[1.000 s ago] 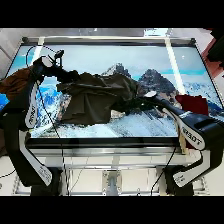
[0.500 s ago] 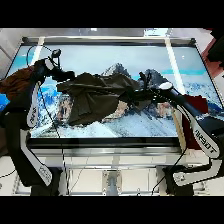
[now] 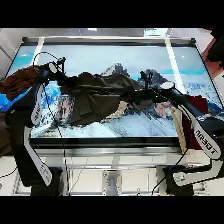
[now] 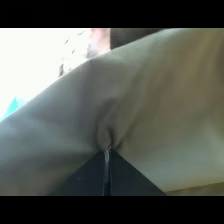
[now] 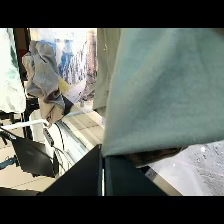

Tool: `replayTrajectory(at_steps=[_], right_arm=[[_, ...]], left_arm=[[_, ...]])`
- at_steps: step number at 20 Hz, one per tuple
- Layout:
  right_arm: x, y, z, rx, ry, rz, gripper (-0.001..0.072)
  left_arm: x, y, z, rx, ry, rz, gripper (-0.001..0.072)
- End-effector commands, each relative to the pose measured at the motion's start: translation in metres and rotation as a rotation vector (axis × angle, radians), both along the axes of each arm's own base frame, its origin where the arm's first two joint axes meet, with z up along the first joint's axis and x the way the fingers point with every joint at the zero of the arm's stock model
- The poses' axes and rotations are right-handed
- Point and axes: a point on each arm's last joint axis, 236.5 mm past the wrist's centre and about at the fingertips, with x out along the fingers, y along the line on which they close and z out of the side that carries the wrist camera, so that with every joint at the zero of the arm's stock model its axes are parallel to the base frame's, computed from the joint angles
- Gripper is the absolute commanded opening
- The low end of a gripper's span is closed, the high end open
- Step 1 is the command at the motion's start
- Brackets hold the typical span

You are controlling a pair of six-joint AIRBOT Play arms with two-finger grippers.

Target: Fold the shirts.

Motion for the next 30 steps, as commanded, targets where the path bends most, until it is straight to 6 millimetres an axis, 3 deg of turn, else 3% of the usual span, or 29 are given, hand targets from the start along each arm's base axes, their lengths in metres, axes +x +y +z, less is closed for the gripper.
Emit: replayTrajectory(at_steps=[1, 3, 5, 7, 9, 11, 15, 17, 18, 20, 24, 27, 29, 30], right_arm=[[0.007, -0.010, 0.002, 0.002, -0.006, -0.027, 0.0029], [0.019, -0.035, 0.011, 0.008, -0.020, -0.078, 0.0029], [0.033, -0.075, 0.036, 0.016, -0.064, -0.122, 0.0028], [0.049, -0.116, 0.075, 0.013, -0.143, -0.178, 0.0028], [0.063, -0.149, 0.123, -0.024, -0.253, -0.247, 0.0027], [0.069, -0.164, 0.176, -0.041, -0.370, -0.255, 0.0027], [0.076, -0.167, 0.264, -0.098, -0.591, -0.276, 0.0026], [0.084, -0.171, 0.284, -0.140, -0.672, -0.316, 0.0026], [0.089, -0.176, 0.284, -0.174, -0.688, -0.337, 0.0026], [0.099, -0.187, 0.255, -0.283, -0.637, -0.349, 0.0026], [0.116, -0.208, 0.146, -0.546, -0.392, -0.304, 0.0026], [0.116, -0.197, 0.070, -0.639, -0.245, -0.187, 0.0027], [0.120, -0.184, 0.039, -0.646, -0.202, -0.143, 0.0029], [0.124, -0.178, 0.029, -0.646, -0.197, -0.136, 0.0030]], left_arm=[[0.008, -0.013, 0.030, -0.050, -0.037, -0.029, 0.0011], [0.008, -0.007, 0.058, -0.002, -0.060, -0.076, 0.0011], [0.000, 0.012, 0.090, 0.099, -0.086, -0.089, 0.0011], [-0.026, 0.028, 0.120, 0.185, -0.054, -0.120, 0.0011], [-0.054, 0.030, 0.154, 0.212, -0.048, -0.173, 0.0011], [-0.087, 0.013, 0.199, 0.174, -0.070, -0.253, 0.0011], [-0.161, -0.062, 0.318, -0.033, -0.297, -0.491, 0.0011], [-0.182, -0.076, 0.332, -0.040, -0.315, -0.528, 0.0010], [-0.191, -0.083, 0.322, -0.047, -0.275, -0.553, 0.0011], [-0.205, -0.095, 0.279, -0.065, -0.131, -0.592, 0.0010], [-0.248, -0.122, 0.158, -0.119, 0.188, -0.621, 0.0010], [-0.295, -0.131, 0.088, -0.132, 0.375, -0.624, 0.0011], [-0.313, -0.133, 0.063, -0.133, 0.423, -0.630, 0.0011], [-0.312, -0.135, 0.055, -0.129, 0.415, -0.618, 0.0012]])
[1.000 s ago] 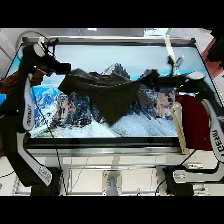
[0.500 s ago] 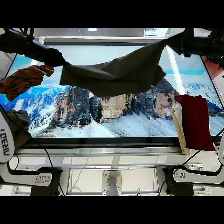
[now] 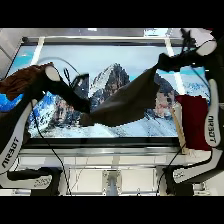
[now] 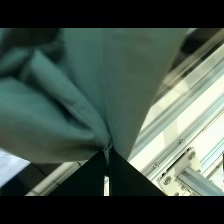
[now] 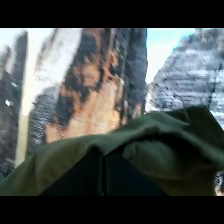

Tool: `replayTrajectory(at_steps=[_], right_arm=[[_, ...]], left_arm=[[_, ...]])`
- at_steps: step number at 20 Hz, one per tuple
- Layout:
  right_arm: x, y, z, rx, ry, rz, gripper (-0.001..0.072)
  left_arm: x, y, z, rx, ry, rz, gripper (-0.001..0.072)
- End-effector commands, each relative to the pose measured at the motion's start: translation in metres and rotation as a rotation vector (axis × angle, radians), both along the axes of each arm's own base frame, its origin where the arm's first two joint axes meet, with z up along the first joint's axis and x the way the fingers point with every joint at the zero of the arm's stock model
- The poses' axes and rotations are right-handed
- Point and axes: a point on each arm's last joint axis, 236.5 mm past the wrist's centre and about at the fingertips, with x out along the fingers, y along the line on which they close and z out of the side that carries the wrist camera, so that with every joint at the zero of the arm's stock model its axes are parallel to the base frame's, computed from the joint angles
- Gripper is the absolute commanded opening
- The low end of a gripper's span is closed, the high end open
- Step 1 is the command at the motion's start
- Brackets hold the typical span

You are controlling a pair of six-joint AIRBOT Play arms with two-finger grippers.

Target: Fold the shirts.

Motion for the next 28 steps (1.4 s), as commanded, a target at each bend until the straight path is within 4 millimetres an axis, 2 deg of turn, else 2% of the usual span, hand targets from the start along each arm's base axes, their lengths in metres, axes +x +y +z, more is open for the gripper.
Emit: replayTrajectory(at_steps=[1, 2, 3, 4, 5, 7, 9, 10, 11, 12, 14, 15, 16, 17, 19, 21, 24, 28], right_arm=[[0.007, 0.009, -0.054, -0.065, 0.087, 0.019, 0.0041], [0.011, 0.011, -0.053, -0.065, 0.068, 0.013, 0.0098], [0.014, 0.011, -0.048, -0.063, 0.051, 0.008, 0.0227], [0.015, 0.008, -0.043, -0.072, 0.042, 0.008, 0.0318], [0.014, 0.002, -0.034, -0.089, 0.032, 0.007, 0.0326], [0.005, -0.026, -0.018, -0.180, 0.032, -0.006, 0.0327], [-0.017, -0.064, -0.008, -0.295, 0.078, -0.031, 0.0326], [-0.031, -0.084, -0.005, -0.354, 0.113, -0.048, 0.0326], [-0.045, -0.101, -0.002, -0.401, 0.156, -0.063, 0.0327], [-0.060, -0.114, 0.000, -0.428, 0.200, -0.075, 0.0327], [-0.078, -0.125, 0.007, -0.432, 0.238, -0.085, 0.0327], [-0.081, -0.127, 0.012, -0.429, 0.236, -0.090, 0.0327], [-0.083, -0.128, 0.017, -0.432, 0.227, -0.094, 0.0327], [-0.084, -0.127, 0.021, -0.433, 0.216, -0.091, 0.0327], [-0.091, -0.124, 0.026, -0.431, 0.220, -0.078, 0.0327], [-0.101, -0.123, 0.030, -0.435, 0.237, -0.064, 0.0328], [-0.109, -0.119, 0.045, -0.427, 0.210, -0.059, 0.0327], [-0.119, -0.112, 0.069, -0.411, 0.150, -0.060, 0.0327]], left_arm=[[-0.018, -0.006, -0.042, 0.019, 0.036, 0.016, 0.0013], [-0.008, -0.009, -0.042, 0.008, -0.004, 0.041, 0.0082], [0.010, -0.012, -0.042, 0.000, -0.071, 0.070, 0.0350], [0.029, -0.011, -0.039, 0.002, -0.157, 0.073, 0.0623], [0.054, -0.008, -0.032, 0.016, -0.259, 0.082, 0.0713], [0.109, 0.008, -0.004, 0.088, -0.489, 0.103, 0.0714], [0.164, 0.034, 0.036, 0.174, -0.696, 0.206, 0.0712], [0.181, 0.049, 0.049, 0.204, -0.750, 0.280, 0.0707], [0.189, 0.068, 0.051, 0.234, -0.745, 0.367, 0.0704], [0.185, 0.086, 0.040, 0.261, -0.682, 0.421, 0.0703], [0.161, 0.116, -0.001, 0.296, -0.456, 0.465, 0.0701], [0.147, 0.121, -0.020, 0.277, -0.344, 0.449, 0.0700], [0.133, 0.116, -0.035, 0.210, -0.240, 0.413, 0.0698], [0.122, 0.102, -0.044, 0.099, -0.143, 0.373, 0.0697], [0.116, 0.080, -0.057, -0.072, -0.040, 0.341, 0.0697], [0.117, 0.074, -0.082, -0.082, 0.006, 0.344, 0.0696], [0.106, 0.054, -0.109, -0.077, 0.050, 0.268, 0.0696], [0.094, 0.023, -0.115, -0.077, 0.030, 0.154, 0.0696]])
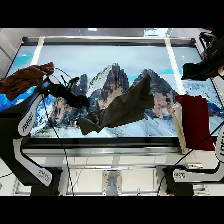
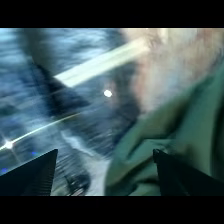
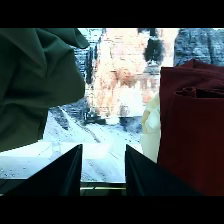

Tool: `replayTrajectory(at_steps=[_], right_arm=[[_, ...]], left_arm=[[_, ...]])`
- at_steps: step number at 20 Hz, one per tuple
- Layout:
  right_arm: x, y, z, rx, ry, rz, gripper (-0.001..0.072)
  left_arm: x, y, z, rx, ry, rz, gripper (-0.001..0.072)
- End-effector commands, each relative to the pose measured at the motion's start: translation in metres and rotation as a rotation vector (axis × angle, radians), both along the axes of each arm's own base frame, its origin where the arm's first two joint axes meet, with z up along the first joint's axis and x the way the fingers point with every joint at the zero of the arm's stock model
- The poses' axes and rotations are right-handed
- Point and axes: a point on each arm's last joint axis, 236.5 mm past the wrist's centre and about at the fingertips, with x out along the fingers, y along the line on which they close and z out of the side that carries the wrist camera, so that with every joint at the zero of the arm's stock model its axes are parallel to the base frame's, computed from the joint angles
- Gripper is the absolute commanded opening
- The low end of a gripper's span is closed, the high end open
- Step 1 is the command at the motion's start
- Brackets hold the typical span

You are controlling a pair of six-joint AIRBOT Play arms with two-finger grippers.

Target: Fold the shirts.

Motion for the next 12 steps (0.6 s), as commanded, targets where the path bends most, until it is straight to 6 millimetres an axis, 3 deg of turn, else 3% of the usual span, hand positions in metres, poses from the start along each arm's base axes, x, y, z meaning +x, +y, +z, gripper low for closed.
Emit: replayTrajectory(at_steps=[1, 4, 5, 7, 8, 12], right_arm=[[-0.010, 0.006, 0.019, 0.013, -0.037, 0.011, 0.0327], [-0.012, 0.015, 0.025, 0.044, -0.055, 0.029, 0.0327], [-0.013, 0.017, 0.026, 0.050, -0.058, 0.032, 0.0327], [-0.013, 0.017, 0.027, 0.050, -0.059, 0.032, 0.0327], [-0.013, 0.017, 0.027, 0.050, -0.058, 0.032, 0.0327], [-0.015, 0.025, 0.027, 0.082, -0.049, 0.050, 0.0328]], left_arm=[[-0.011, -0.027, -0.010, -0.011, -0.010, -0.093, 0.0696], [-0.022, -0.042, -0.015, -0.003, 0.004, -0.146, 0.0693], [-0.027, -0.044, -0.014, -0.005, 0.015, -0.161, 0.0643], [-0.035, -0.044, -0.012, -0.010, 0.047, -0.181, 0.0403], [-0.040, -0.043, -0.011, -0.010, 0.065, -0.195, 0.0347], [-0.065, -0.043, -0.003, -0.029, 0.151, -0.256, 0.0346]])
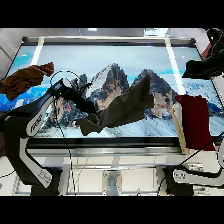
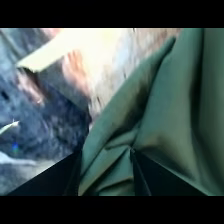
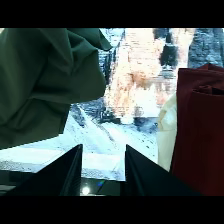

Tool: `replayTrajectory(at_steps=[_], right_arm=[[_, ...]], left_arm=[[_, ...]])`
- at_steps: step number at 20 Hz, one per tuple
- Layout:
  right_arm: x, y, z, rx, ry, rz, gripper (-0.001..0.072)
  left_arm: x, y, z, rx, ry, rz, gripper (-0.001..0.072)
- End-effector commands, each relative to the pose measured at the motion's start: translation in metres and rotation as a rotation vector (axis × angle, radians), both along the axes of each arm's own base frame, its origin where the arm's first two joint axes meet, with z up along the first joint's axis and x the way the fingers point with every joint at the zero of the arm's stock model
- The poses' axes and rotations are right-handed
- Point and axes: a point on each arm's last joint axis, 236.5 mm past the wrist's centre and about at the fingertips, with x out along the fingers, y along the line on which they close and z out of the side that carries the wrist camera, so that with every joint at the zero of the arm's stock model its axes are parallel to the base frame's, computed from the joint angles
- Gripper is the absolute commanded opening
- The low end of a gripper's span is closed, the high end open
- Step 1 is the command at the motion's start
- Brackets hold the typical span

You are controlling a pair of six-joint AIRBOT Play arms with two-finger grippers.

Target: Fold the shirts.

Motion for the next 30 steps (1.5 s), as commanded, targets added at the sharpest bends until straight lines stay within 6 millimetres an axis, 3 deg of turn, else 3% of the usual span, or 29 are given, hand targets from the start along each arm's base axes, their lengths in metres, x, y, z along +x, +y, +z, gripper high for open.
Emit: replayTrajectory(at_steps=[1, 4, 8, 11, 15, 17, 19, 23, 24, 25, 27, 29, 30], right_arm=[[-0.004, 0.008, 0.000, 0.028, 0.014, 0.019, 0.0327], [-0.021, 0.014, -0.019, 0.054, 0.116, 0.037, 0.0328], [-0.046, 0.018, -0.068, 0.084, 0.295, 0.041, 0.0328], [-0.055, 0.028, -0.094, 0.132, 0.362, 0.055, 0.0328], [-0.059, 0.036, -0.104, 0.163, 0.383, 0.081, 0.0328], [-0.057, 0.035, -0.104, 0.158, 0.372, 0.084, 0.0328], [-0.056, 0.035, -0.104, 0.158, 0.369, 0.083, 0.0328], [-0.053, 0.035, -0.104, 0.158, 0.355, 0.080, 0.0328], [-0.053, 0.036, -0.104, 0.162, 0.356, 0.082, 0.0328], [-0.053, 0.037, -0.103, 0.165, 0.357, 0.083, 0.0328], [-0.053, 0.038, -0.103, 0.172, 0.359, 0.082, 0.0328], [-0.054, 0.046, -0.105, 0.207, 0.363, 0.092, 0.0328], [-0.060, 0.053, -0.112, 0.241, 0.390, 0.098, 0.0328]], left_arm=[[-0.025, -0.003, 0.010, -0.020, 0.088, -0.063, 0.0345], [-0.036, -0.003, 0.015, -0.030, 0.130, -0.091, 0.0345], [-0.036, -0.009, 0.018, -0.054, 0.136, -0.085, 0.0340], [-0.033, -0.004, 0.008, -0.005, 0.095, -0.108, 0.0342], [-0.009, 0.006, -0.009, 0.078, -0.002, -0.058, 0.0345], [-0.008, 0.008, -0.010, 0.091, 0.000, -0.048, 0.0364], [-0.015, 0.011, -0.010, 0.100, 0.024, -0.067, 0.0363], [-0.047, 0.003, 0.007, 0.025, 0.112, -0.196, 0.0331], [-0.049, -0.003, 0.009, 0.008, 0.115, -0.198, 0.0214], [-0.050, -0.007, 0.009, 0.001, 0.109, -0.207, 0.0144], [-0.051, -0.012, 0.008, 0.003, 0.101, -0.218, 0.0118], [-0.051, -0.014, 0.008, 0.003, 0.095, -0.221, 0.0012], [-0.051, -0.014, 0.008, 0.004, 0.094, -0.219, 0.0012]])
